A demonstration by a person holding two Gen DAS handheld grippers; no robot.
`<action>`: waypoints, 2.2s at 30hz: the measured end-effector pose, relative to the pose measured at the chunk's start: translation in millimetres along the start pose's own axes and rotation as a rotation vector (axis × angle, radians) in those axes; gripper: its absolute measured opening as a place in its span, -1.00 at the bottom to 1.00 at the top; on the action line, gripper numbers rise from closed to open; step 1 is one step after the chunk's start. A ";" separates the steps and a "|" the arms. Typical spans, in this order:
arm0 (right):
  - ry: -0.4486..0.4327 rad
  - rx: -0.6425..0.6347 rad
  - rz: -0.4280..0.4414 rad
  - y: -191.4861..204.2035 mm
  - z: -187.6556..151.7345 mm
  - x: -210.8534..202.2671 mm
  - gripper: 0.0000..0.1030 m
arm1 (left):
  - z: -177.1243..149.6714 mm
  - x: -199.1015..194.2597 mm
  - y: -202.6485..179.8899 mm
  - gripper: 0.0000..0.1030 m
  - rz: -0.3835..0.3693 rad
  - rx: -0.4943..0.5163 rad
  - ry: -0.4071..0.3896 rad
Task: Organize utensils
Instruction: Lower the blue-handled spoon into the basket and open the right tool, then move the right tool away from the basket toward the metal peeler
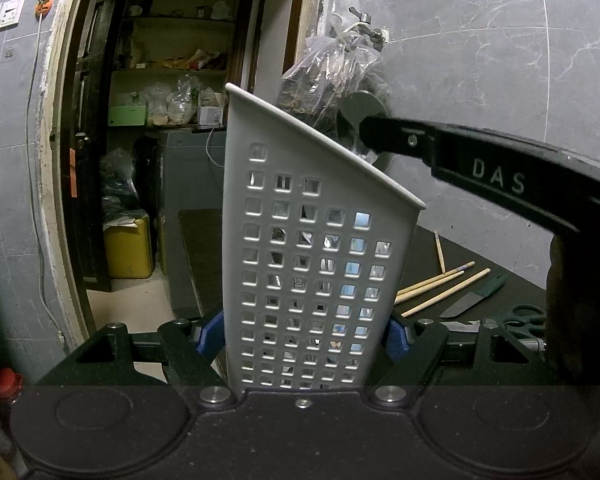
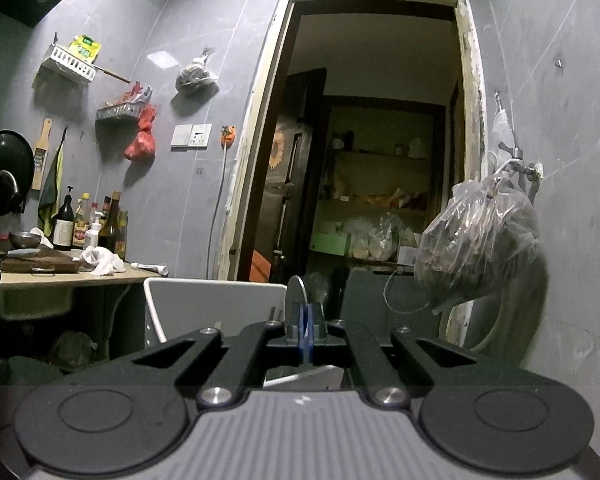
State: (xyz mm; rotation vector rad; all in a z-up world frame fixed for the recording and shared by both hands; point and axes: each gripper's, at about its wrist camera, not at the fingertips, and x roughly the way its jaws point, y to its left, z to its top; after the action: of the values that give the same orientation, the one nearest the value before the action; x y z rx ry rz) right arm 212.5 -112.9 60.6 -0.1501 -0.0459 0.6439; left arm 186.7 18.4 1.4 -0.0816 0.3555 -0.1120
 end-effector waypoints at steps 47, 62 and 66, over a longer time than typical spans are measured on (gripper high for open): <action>0.413 0.094 -0.146 -54.4 -58.9 -104.2 0.99 | -1.3 -2.6 1.3 0.50 0.013 0.004 0.003; 0.652 0.084 -0.004 -84.1 -87.2 -55.7 0.99 | -1.5 -2.3 0.5 0.50 0.015 0.007 0.003; 0.700 0.120 0.050 -81.1 -88.7 -61.2 0.99 | -1.4 -2.2 0.3 0.50 0.014 0.006 0.004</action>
State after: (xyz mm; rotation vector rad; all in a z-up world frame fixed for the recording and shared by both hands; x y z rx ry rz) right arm 219.7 -224.8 -14.3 -0.2539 0.6717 0.6137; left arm 184.2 18.9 0.8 -0.0730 0.3594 -0.0999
